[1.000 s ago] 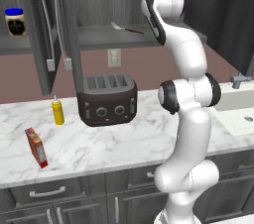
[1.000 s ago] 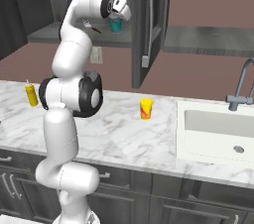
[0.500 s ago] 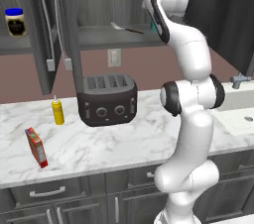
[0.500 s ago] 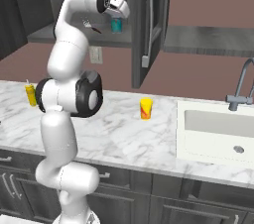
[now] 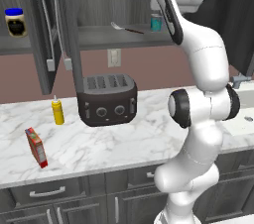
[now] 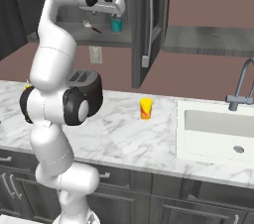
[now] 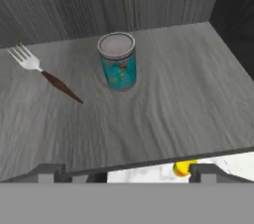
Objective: Pick the canned food and cereal from the counter and place them in the cabinets closest to them.
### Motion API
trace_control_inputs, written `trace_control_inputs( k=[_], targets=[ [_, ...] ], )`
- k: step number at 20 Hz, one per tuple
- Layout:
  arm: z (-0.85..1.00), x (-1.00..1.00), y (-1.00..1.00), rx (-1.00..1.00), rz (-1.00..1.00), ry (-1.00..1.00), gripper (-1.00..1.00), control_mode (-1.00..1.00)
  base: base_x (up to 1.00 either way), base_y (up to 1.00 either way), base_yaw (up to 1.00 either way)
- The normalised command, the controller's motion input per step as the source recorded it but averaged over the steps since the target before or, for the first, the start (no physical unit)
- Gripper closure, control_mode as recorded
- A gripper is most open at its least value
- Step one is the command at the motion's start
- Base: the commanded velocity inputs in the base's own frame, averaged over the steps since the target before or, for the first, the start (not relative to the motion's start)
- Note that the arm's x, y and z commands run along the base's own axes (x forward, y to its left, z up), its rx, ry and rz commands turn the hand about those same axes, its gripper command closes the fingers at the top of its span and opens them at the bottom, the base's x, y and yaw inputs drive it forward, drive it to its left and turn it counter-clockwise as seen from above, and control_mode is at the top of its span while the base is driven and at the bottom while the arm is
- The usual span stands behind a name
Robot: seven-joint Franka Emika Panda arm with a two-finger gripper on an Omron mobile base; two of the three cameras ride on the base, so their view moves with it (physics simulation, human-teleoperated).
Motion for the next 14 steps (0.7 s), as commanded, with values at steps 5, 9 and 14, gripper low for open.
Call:
trace_control_inputs(
  k=[5, 9, 14],
  targets=[
    [-0.01, -0.91, 0.0, -0.1, 0.18, 0.0, -1.0, -1.0, 0.0, 0.0, 0.0],
    [-0.08, -0.86, 0.0, -0.08, 0.19, 0.0, -1.0, -1.0, 0.0, 0.0, 0.0],
    [-0.14, -0.83, 0.0, -0.06, 0.19, 0.0, -1.0, -1.0, 0.0, 0.0, 0.0]
  ],
)
